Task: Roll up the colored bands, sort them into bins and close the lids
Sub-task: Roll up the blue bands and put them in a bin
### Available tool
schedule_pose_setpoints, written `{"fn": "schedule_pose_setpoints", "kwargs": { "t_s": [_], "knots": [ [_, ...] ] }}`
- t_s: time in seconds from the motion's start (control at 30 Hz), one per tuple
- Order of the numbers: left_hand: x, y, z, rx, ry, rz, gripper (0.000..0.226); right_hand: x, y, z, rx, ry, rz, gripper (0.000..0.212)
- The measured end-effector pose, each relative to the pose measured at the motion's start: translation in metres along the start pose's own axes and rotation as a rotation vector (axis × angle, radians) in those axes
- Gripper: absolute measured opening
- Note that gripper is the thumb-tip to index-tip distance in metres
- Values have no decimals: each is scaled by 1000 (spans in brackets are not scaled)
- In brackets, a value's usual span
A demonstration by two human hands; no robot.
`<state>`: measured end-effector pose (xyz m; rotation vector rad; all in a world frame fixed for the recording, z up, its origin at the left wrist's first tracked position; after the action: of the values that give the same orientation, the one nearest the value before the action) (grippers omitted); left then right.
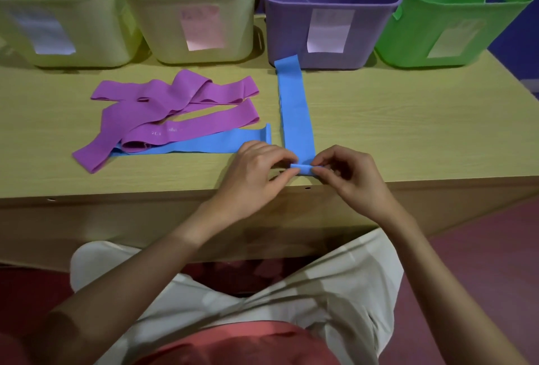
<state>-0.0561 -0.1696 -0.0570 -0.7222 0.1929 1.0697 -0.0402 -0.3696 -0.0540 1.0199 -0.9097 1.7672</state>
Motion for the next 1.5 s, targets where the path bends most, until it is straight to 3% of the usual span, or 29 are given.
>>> {"fn": "schedule_pose_setpoints", "kwargs": {
  "t_s": [0.3,0.6,0.77,1.03,1.3,1.5],
  "knots": [
    [-5,3,-1,-52,-4,20,22,-2,2,-7,-98,41,10,8],
    [-6,11,-5,-98,-201,-121,14,-6,4,-12,-166,135,124,5],
    [-6,14,-4,-83,-314,-214,17,-7,9,-15,-187,263,252,5],
    [-6,13,0,-35,-302,-241,17,-7,11,-12,-178,469,420,7],
    [-6,11,-1,18,-299,-245,17,-8,5,-11,-106,528,397,13],
    [-10,3,1,48,-165,-96,13,-7,5,-16,-107,455,285,7]
  ]
}}
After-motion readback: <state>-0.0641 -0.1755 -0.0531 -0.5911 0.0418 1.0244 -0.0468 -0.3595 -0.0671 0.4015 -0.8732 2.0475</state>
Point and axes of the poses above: each hand's wrist, its own y-axis away from the middle knuckle, its own z-axis out of the back of the hand, x = y × z, the point moved 1 cm from there along -y, towards the middle knuckle, and after that the axes turned 3 degrees about -y, right-handed, at the moved point
